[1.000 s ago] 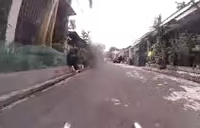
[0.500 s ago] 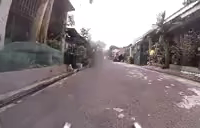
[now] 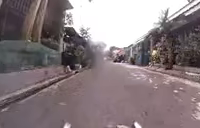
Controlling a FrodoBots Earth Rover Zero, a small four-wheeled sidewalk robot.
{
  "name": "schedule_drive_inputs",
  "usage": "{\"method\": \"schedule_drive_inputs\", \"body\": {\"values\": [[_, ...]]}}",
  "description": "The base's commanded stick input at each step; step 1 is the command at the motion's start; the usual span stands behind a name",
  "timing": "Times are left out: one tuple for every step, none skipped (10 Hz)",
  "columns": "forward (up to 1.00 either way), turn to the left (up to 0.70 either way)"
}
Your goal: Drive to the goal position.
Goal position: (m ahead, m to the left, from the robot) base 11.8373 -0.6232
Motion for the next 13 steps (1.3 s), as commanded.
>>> {"method": "schedule_drive_inputs", "body": {"values": [[0.7,0.0],[0.7,-0.01],[0.7,-0.01],[0.7,-0.07],[0.7,-0.12],[0.7,-0.12],[0.7,-0.12],[0.7,-0.09],[0.7,-0.03],[0.7,0.0],[0.7,0.0],[0.7,0.0],[0.7,0.0]]}}
